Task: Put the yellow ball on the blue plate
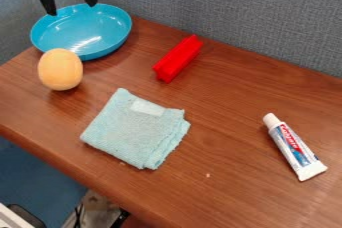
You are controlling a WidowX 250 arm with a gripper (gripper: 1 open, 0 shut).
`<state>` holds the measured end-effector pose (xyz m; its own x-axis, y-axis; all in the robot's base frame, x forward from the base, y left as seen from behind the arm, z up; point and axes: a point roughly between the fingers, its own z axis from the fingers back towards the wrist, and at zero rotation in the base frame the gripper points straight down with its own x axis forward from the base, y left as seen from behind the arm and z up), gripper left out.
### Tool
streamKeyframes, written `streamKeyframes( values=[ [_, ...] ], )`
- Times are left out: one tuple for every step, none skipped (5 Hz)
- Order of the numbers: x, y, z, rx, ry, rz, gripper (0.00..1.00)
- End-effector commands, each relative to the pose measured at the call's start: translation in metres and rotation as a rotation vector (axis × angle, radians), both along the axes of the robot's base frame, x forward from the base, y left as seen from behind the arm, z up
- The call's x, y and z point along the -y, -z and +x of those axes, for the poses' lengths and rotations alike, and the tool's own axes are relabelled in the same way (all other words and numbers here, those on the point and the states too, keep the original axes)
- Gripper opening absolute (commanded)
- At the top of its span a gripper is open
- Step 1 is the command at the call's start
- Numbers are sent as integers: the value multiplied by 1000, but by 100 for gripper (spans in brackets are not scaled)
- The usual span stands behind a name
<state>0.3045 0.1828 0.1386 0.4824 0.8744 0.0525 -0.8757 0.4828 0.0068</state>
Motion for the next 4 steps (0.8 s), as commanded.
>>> streamKeyframes(
  values=[
    [-8, -20, 2, 55, 0, 48, 100],
    [-9, -18, 3, 53, 7, 53, 100],
    [-9, -16, 4, 50, 14, 57, 100],
    [-10, -14, 5, 46, 22, 62, 100]
  ],
)
